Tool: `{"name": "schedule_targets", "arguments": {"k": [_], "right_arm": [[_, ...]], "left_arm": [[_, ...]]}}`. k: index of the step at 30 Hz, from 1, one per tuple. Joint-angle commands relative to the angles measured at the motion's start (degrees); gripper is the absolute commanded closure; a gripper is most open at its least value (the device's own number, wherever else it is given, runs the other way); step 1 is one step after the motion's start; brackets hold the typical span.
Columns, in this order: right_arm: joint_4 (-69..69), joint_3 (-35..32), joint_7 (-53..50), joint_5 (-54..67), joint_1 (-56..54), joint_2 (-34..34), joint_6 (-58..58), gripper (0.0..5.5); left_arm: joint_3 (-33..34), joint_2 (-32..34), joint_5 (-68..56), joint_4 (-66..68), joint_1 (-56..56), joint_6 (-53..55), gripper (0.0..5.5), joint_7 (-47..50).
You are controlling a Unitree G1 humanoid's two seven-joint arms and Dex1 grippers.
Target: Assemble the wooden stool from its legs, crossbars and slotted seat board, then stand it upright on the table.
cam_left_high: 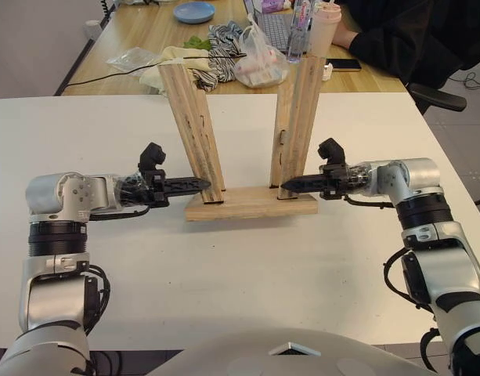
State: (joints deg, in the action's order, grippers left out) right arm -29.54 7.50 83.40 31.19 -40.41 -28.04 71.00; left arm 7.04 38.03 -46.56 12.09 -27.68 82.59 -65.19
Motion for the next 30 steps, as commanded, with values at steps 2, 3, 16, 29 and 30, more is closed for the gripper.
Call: {"name": "schedule_targets", "arguments": {"k": [2, 3, 16, 29, 30], "right_arm": [[-3.58, 1.05, -9.24, 2.90, -3.63, 0.87, 21.48, 4.09], [-3.90, 1.44, -10.43, 3.50, -3.83, 0.86, 21.48, 4.10], [1.62, -17.23, -21.11, 16.56, 0.18, -6.15, 21.46, 2.20], [27.57, -16.45, -7.25, 6.07, 32.06, -15.35, -24.45, 2.20], [28.13, -15.65, -6.84, 5.24, 32.34, -15.17, -26.51, 2.20]], "left_arm": [[-3.07, -0.53, -10.56, -0.12, 1.73, 9.90, 4.27, 14.42], [-3.15, -0.52, -12.32, -0.46, 1.94, 9.90, 3.99, 16.61], [12.84, 7.16, -25.48, -0.03, -1.61, 3.30, 3.28, 21.02], [6.21, 11.51, 8.50, -16.30, 31.82, -55.37, 3.28, -10.29], [6.16, 11.85, 8.42, -16.35, 32.16, -55.33, 3.28, -11.45]]}}
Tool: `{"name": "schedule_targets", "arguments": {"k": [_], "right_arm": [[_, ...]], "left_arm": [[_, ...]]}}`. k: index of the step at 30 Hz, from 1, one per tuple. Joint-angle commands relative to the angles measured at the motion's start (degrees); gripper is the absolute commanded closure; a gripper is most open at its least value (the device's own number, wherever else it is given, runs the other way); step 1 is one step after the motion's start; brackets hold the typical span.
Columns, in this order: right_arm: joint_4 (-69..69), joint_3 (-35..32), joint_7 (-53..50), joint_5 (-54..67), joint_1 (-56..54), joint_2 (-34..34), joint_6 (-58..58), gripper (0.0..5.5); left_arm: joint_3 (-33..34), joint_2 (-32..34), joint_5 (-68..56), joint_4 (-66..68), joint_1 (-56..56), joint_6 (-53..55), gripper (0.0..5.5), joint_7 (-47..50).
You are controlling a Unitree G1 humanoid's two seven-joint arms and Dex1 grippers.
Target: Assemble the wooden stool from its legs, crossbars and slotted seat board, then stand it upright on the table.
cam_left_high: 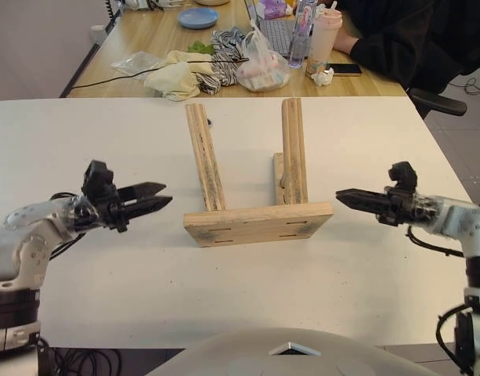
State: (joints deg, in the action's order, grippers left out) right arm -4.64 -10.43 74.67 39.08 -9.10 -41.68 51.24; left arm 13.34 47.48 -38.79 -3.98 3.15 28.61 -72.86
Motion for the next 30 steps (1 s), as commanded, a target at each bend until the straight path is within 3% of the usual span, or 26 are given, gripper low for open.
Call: {"name": "schedule_targets", "arguments": {"k": [1, 9, 14, 17, 22, 26, 30], "right_arm": [[3.78, 3.21, 2.26, -3.52, 1.33, -1.24, -8.71, 2.34], [3.54, 11.59, 4.07, -9.51, 0.19, -0.03, -17.99, 2.50], [2.56, 12.83, 3.09, -10.90, -0.89, 0.63, -20.22, 1.66], [2.45, 14.41, 2.41, -11.64, -1.84, 1.81, -21.26, 1.66], [2.32, 17.94, 0.97, -13.02, -2.23, 3.87, -21.86, 2.41], [2.12, 18.86, -0.20, -12.75, -2.36, 4.26, -20.24, 3.05], [3.59, 16.56, -1.68, -4.94, -3.94, 5.35, -8.01, 3.44]], "left_arm": [[-0.30, 2.86, 0.60, -0.60, 1.77, -1.04, 3.28, -4.83], [-5.67, 2.66, 2.26, -3.19, 2.22, 0.21, 3.12, -6.29], [-7.31, 0.49, 3.88, -3.60, 1.81, -1.49, 2.51, -3.53], [-9.43, -1.30, 5.83, -2.85, 0.59, -3.47, 2.51, -2.18], [-13.38, -5.26, 8.31, 1.30, -3.06, -5.91, 2.51, -1.23], [-14.29, -5.90, 8.84, 3.47, -4.35, -3.31, 3.08, 0.51], [-13.24, -4.67, 3.77, 2.11, -4.88, 7.68, 3.34, 1.28]]}}
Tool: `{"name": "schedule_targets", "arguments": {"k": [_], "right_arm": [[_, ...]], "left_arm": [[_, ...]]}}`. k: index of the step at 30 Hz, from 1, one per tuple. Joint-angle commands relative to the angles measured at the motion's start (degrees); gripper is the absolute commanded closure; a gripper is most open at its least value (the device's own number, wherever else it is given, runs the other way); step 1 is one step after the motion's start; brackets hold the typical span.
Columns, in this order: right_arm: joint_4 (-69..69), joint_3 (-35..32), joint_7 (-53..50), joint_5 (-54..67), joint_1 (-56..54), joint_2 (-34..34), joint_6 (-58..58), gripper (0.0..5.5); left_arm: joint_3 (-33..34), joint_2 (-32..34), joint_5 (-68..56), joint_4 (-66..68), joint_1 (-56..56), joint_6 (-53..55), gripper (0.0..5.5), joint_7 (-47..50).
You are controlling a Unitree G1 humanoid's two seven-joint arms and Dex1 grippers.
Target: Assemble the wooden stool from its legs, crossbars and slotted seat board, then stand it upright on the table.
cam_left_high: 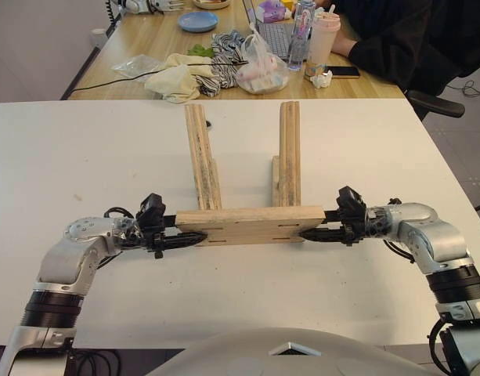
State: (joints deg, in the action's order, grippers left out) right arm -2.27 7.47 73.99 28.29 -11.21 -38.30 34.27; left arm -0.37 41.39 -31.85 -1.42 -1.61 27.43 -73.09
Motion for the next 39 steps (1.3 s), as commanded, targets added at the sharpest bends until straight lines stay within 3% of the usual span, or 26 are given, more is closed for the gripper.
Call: {"name": "schedule_targets", "arguments": {"k": [1, 9, 13, 19, 22, 24, 30, 34, 35, 39], "right_arm": [[2.09, -1.78, -1.56, 7.86, -2.15, 2.12, 12.34, 3.44], [11.67, -11.85, -7.77, 31.81, -7.43, 0.84, 51.09, 3.45], [2.54, -14.47, -12.37, 41.85, -15.99, -0.87, 58.22, 3.51], [-17.85, -7.88, -27.82, 61.45, -29.52, -4.28, 58.23, 3.64], [-25.46, -1.09, -36.55, 71.56, -34.22, -6.19, 58.22, 3.76], [-33.46, 1.35, -42.89, 74.58, -39.42, -4.46, 58.22, 3.95], [-60.96, -5.02, -59.29, 63.12, -52.26, 3.78, 55.54, 4.17], [-64.71, -6.84, -63.81, 53.96, -52.47, 5.98, 52.13, 4.18], [-64.81, -7.24, -64.08, 52.38, -51.79, 6.10, 51.93, 3.81], [-63.21, -10.92, -63.18, 48.83, -47.46, 6.22, 51.59, 3.09]], "left_arm": [[1.17, 1.83, -5.78, -2.10, -0.29, 12.75, 3.35, 1.97], [12.64, 8.25, -36.46, -13.13, -6.49, 52.62, 3.36, 11.95], [14.24, 13.65, -42.76, -8.84, -14.27, 64.12, 3.39, 12.47], [4.10, 15.82, -47.49, 8.85, -32.60, 65.06, 3.73, 23.42], [-0.81, 12.09, -42.94, 22.12, -43.51, 65.06, 3.82, 31.07], [-0.58, 7.62, -38.14, 30.31, -48.91, 65.03, 3.82, 36.11], [3.35, -5.31, -26.08, 47.68, -53.47, 56.35, 3.82, 47.83], [2.85, -10.29, -21.28, 51.55, -49.50, 48.00, 3.82, 49.73], [3.22, -10.87, -21.12, 51.68, -48.48, 46.44, 3.44, 49.20], [5.57, -11.30, -21.86, 47.61, -44.67, 41.72, 2.77, 45.70]]}}
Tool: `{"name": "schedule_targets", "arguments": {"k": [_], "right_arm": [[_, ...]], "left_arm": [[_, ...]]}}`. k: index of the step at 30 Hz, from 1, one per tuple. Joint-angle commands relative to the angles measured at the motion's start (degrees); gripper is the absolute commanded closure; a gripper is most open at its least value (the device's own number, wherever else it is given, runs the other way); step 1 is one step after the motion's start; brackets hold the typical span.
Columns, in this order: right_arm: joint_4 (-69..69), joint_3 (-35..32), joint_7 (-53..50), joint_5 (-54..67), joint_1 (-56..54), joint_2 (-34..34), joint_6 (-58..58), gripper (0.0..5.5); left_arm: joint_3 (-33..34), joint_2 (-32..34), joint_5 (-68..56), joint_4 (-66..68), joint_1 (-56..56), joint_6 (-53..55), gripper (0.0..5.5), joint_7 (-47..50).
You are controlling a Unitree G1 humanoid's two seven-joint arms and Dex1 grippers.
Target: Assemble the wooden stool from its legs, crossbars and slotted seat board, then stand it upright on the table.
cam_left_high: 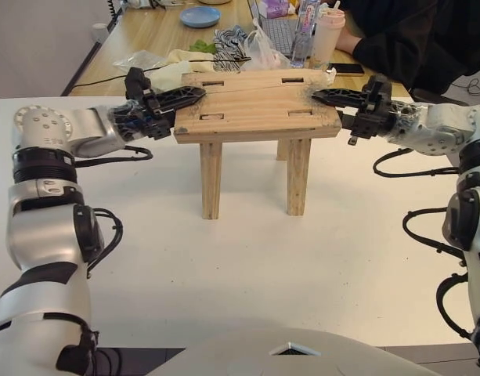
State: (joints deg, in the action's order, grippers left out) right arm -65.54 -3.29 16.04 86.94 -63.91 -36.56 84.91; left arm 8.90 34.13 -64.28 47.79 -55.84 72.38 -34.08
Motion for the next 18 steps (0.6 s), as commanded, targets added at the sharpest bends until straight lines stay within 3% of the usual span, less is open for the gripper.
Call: {"name": "schedule_targets", "arguments": {"k": [1, 3, 10, 14, 18], "right_arm": [[1.27, -2.14, -4.60, -9.81, 6.67, 4.70, -0.30, 2.89], [3.72, -7.02, -3.76, -8.76, 9.62, 5.29, -4.11, 2.58], [23.57, -28.78, -7.60, 2.48, 22.07, 13.70, -17.97, 2.58], [35.73, -33.65, -12.72, 8.08, 27.43, 21.72, -23.42, 2.58], [41.74, -32.30, -18.48, 8.97, 29.81, 26.86, -26.20, 2.58]], "left_arm": [[-1.40, -4.50, 10.07, -4.37, 10.63, -7.60, 2.61, 5.82], [3.56, -5.45, 9.27, -10.86, 13.18, -17.69, 2.58, 4.66], [20.01, -11.99, 11.94, -25.28, 22.28, -45.13, 2.58, 9.14], [20.24, -13.46, 13.52, -25.58, 23.23, -47.52, 2.58, 12.19], [14.00, -12.38, 17.77, -17.82, 18.36, -40.84, 2.58, 12.13]]}}
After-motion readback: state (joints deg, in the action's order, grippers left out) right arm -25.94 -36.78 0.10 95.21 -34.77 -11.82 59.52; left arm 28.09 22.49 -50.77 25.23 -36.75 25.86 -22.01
